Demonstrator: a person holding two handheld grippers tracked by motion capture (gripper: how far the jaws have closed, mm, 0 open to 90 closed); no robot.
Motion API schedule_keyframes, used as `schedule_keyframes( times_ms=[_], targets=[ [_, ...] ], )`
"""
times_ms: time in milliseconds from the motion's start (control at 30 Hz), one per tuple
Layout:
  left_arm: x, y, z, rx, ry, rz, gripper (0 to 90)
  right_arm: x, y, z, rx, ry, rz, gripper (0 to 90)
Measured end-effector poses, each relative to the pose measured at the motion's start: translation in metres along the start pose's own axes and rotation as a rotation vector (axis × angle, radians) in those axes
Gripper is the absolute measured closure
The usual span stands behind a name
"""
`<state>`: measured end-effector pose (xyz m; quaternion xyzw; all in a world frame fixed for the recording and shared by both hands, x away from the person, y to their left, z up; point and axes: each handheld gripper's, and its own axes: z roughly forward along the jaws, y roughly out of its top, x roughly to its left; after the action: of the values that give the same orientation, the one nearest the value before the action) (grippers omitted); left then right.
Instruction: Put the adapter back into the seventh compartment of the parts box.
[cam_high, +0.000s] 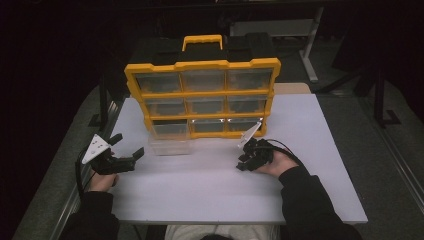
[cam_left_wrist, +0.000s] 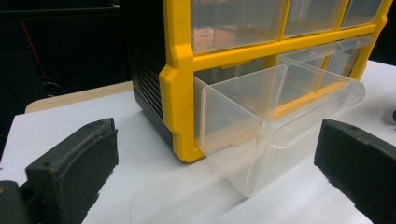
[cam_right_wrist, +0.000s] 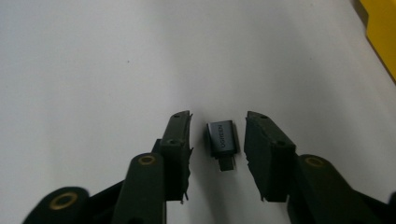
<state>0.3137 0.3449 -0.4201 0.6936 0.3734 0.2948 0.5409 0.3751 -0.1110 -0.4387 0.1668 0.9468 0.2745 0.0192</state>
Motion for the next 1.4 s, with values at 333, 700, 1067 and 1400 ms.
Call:
schedule_keyframes(
  times_ms=[333, 700, 1067, 1400],
  targets=[
    [0.0, 0.0, 0.0, 0.002, 0.0, 0.003, 0.0, -0.003, -0.001, 0.001, -0.003, 0.003, 0.007, 74.4],
    [0.0, 0.0, 0.0, 0.005, 0.001, 0.004, 0.0, -0.004, 0.002, -0.004, -0.002, -0.01, 0.01, 75.0],
    [0.0, 0.0, 0.0, 0.004, 0.0, 0.002, 0.0, -0.004, 0.008, -0.022, -0.017, -0.025, 0.012, 75.0],
    [0.0, 0.0, 0.0, 0.003, 0.0, 0.002, 0.0, -0.004, 0.013, -0.034, -0.027, -0.034, 0.011, 75.0]
  ],
)
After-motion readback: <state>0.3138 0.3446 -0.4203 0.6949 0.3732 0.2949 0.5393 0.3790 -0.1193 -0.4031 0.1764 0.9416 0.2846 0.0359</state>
